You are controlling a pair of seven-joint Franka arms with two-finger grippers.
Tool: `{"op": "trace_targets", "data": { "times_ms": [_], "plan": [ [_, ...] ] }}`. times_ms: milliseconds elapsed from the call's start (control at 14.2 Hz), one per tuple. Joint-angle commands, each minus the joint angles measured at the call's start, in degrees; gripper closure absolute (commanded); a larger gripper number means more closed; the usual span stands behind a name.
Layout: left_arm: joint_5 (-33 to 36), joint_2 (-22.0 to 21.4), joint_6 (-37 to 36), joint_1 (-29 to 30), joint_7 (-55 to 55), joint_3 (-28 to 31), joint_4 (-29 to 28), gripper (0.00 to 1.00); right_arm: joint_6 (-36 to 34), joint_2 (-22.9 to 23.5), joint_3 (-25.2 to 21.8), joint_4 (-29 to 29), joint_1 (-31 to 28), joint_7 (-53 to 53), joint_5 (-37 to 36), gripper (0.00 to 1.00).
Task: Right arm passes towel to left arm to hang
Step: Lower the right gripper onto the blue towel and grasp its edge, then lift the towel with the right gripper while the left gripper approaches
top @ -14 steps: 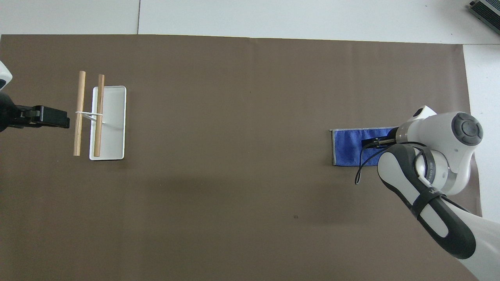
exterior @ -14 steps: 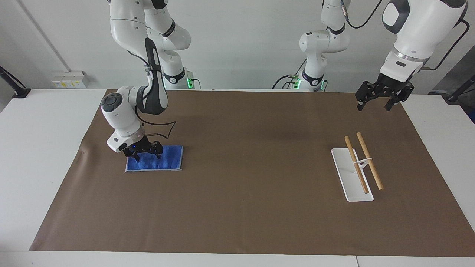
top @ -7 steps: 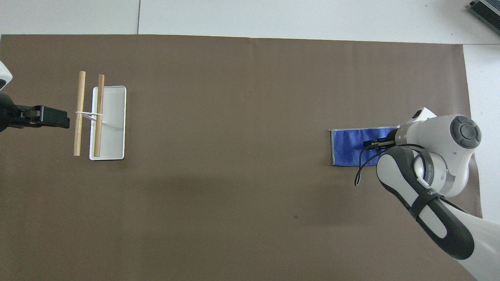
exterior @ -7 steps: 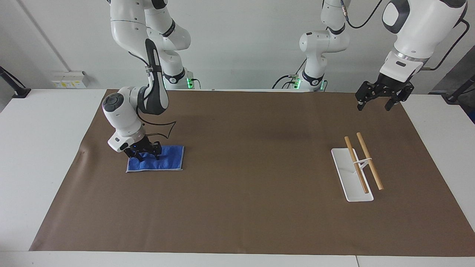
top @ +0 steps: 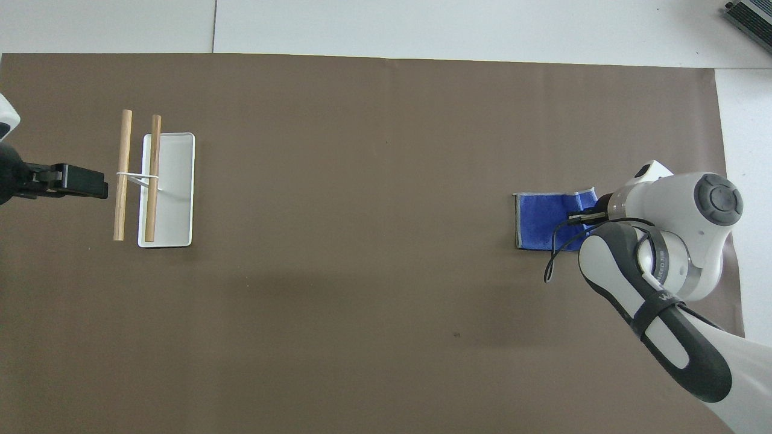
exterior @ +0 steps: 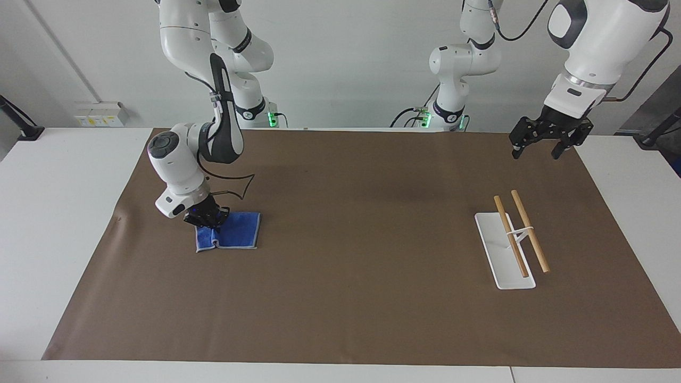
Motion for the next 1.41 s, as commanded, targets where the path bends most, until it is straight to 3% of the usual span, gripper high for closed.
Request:
{"op": "trace_targets", "data": {
  "times_ms": [0, 141, 424, 848, 1342],
  "plan": [
    [-0.92, -1.52, 0.2, 0.43, 0.11, 0.04, -1.95, 0.0, -4.59, -1.02, 0.78, 3.5, 0.27, 2.58, 1.12, 1.0],
    [-0.92, -1.78, 0.72, 0.43, 0.11, -0.05, -3.0, 0.0, -7.05, -2.07, 2.45, 5.87, 0.36, 4.77, 2.17, 1.0],
    [-0.92, -2.04, 1.07, 0.43, -2.52, -0.05, -3.35, 0.0, -13.03, -2.52, 3.6, 12.89, 0.44, 6.01, 11.99, 1.0],
    [-0.92, -3.36, 4.93, 0.43, -18.14, -0.05, -7.21, 0.0, -13.66, -1.82, 6.32, 18.09, 2.28, 17.15, 29.75, 1.0],
    [-0.92, -4.59, 7.65, 0.43, -33.97, -0.14, -10.12, 0.0, -12.17, -1.73, 6.76, 20.03, 6.94, 27.09, 63.4, 1.0]
  ]
}}
